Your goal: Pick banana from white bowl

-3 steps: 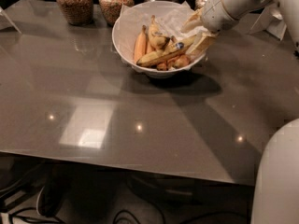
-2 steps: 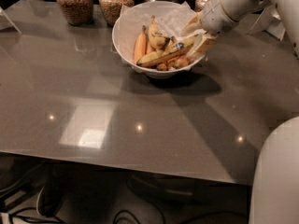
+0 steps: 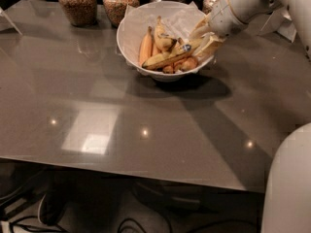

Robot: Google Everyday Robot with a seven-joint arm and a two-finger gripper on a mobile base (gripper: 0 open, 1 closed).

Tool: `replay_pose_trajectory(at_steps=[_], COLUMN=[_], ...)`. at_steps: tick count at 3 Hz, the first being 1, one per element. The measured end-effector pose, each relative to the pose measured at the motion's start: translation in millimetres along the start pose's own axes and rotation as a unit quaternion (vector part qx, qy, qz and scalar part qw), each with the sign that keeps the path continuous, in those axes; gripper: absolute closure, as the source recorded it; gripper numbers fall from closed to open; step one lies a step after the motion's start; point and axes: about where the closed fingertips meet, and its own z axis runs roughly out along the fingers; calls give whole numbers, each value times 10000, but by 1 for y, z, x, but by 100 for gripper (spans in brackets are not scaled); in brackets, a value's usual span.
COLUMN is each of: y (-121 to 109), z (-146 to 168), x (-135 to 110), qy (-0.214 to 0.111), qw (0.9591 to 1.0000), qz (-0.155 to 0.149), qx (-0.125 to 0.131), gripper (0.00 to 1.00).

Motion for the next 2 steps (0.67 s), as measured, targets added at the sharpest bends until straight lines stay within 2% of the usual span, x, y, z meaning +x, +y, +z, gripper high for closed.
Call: replay_pose_trajectory(at_steps=[1,2], y=[-3,-5], z=[-2,-13], x=[-5,-12], qy=[-76,-138], qw=[9999,9995], qz=[-91,-157], qx=[126,218], gripper=[100,100])
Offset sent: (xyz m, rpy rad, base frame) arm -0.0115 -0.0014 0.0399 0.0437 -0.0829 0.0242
